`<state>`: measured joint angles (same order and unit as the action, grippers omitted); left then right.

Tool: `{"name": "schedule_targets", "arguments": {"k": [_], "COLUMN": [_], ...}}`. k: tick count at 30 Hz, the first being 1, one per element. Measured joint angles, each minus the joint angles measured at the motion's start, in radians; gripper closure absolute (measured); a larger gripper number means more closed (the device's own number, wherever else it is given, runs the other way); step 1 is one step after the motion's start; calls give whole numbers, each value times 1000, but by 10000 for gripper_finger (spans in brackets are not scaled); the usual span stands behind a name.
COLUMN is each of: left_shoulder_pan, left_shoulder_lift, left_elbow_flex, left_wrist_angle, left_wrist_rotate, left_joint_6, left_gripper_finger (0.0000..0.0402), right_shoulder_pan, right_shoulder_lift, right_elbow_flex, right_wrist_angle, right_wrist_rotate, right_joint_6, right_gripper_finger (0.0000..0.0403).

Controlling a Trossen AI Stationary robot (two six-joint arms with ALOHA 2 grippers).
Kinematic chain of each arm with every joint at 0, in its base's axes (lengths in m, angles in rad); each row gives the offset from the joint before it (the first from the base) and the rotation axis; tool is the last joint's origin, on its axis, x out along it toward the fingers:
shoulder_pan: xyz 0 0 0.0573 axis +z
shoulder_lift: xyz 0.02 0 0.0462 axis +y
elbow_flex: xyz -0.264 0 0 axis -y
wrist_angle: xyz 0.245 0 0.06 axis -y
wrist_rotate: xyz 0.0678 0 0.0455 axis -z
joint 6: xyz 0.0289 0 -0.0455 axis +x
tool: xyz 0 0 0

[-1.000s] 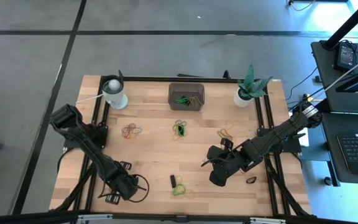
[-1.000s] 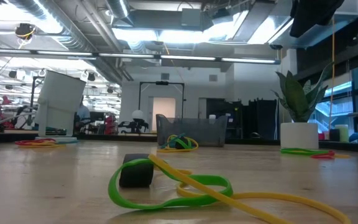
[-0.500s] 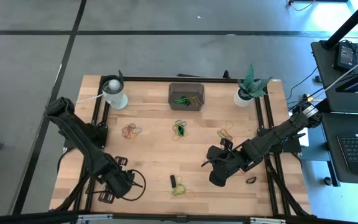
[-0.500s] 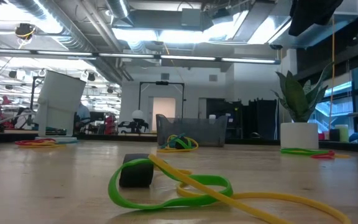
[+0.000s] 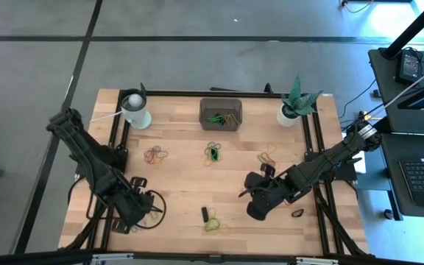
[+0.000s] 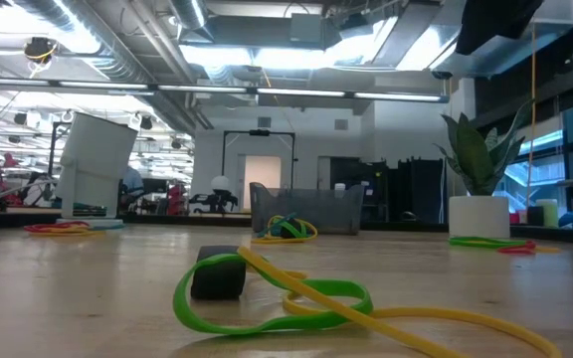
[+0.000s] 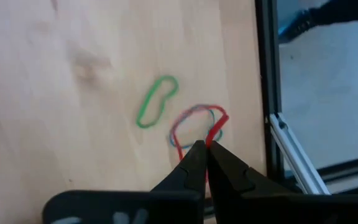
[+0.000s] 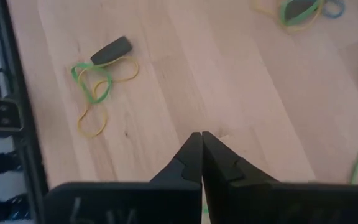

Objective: Pick and place rubber bands into bin
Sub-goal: Put the red rubber band into the bin

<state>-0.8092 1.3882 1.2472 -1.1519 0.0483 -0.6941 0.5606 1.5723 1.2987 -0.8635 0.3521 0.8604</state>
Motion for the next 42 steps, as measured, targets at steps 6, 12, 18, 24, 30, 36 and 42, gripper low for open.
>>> {"name": "schedule_targets", "arguments": {"k": [6,12,18,24,30,36,42], "left_shoulder_pan": [37,172,351,472,593,767,941], "left_shoulder_lift": [-37,-86,-122,-129,-129,-129,-121], "left_elbow_flex": [0,0,0,0,0,0,2], "left_wrist_angle": [3,4,42,177,341,473,643], "left_wrist_rotate": [-148,-263,-267,-256,-186,-123,-70], "left_joint_6": [43,128,201,385,514,606,693], "left_gripper_finger": [398,398,398,398,398,398,398], "right_shoulder_pan": [-3,-3,-3,-5,-45,-120,-283], "right_shoulder_lift": [0,13,43,-18,-161,-377,-624], "right_elbow_flex": [0,0,-49,-223,-443,-600,-739], "right_wrist_angle": [2,8,110,476,713,735,734], "right_wrist_rotate": [51,52,76,67,66,64,-52], "right_joint_6": [2,64,47,-45,-83,-186,-327], "right_gripper_finger": [402,402,402,402,402,403,403]}}
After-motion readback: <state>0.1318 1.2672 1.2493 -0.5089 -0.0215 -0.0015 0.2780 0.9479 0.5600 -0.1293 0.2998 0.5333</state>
